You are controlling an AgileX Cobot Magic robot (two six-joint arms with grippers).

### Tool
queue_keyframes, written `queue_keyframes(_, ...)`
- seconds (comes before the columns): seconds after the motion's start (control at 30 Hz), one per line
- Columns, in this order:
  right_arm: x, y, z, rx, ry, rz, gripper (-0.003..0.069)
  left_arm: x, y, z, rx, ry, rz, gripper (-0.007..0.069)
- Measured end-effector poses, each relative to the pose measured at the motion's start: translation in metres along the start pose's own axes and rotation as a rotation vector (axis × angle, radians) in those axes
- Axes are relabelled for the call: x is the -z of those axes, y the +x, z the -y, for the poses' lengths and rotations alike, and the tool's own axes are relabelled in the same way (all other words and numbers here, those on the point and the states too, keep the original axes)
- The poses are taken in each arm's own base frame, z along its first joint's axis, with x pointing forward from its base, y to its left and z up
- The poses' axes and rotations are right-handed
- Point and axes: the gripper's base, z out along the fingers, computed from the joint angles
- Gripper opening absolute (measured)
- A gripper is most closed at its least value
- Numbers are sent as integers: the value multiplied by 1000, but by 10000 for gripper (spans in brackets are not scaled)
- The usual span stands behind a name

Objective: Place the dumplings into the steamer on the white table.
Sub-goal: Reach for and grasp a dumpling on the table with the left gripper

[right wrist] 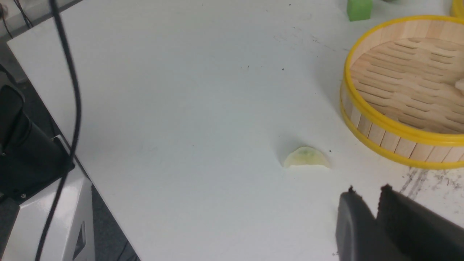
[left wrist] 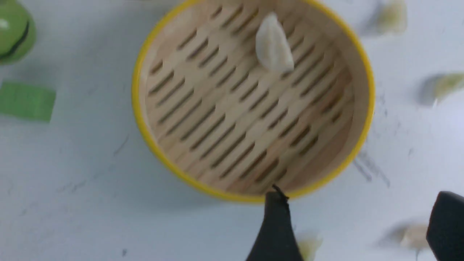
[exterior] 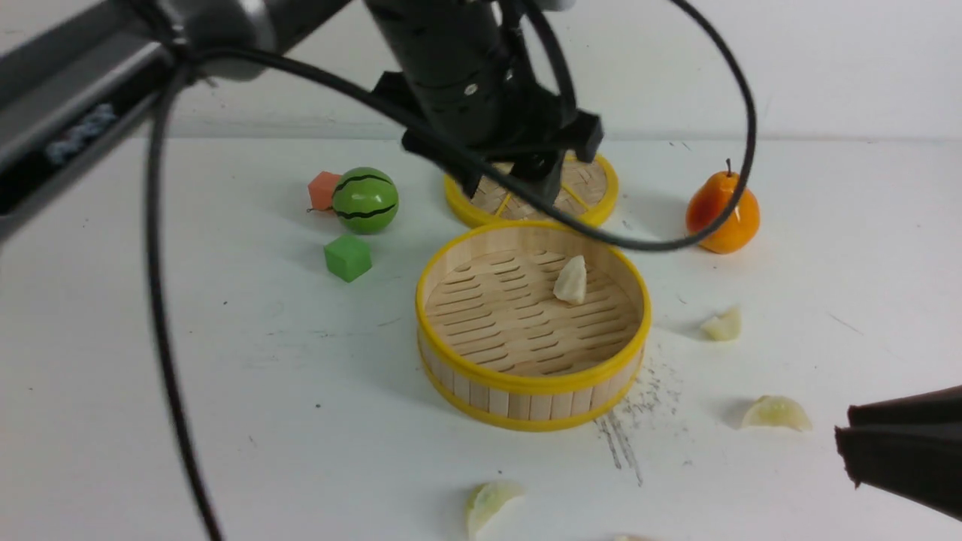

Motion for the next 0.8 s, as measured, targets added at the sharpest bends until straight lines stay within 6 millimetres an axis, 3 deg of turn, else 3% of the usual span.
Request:
queue_keyframes(0.03,0,0,0,0,1,-1,103,0,3,0,0,-1,-8,513)
queue_keyframes(0.07,1,2,0,0,14,-11,104,1,28,-2,1,3,-81,512)
queue_keyframes(0.2,2,3,2,-3,38,-30,106,-14,77,-6,-5,13,-242,512)
queue_keyframes(0.27,2,4,3,4,51,-35,106,-34,101,-9,-18,11,-317,512)
queue_keyframes(0.37,2,3,4,5,59,-30,107,-57,120,-10,-33,11,-328,510)
queue_keyframes(0.5,2,2,5,-2,71,-13,111,-74,130,6,-96,29,-310,510)
queue_keyframes(0.67,2,1,6,-28,74,-8,115,-102,133,40,-226,48,-251,510)
queue_keyframes(0.8,2,2,6,-43,75,-8,114,-125,134,46,-271,18,-223,510)
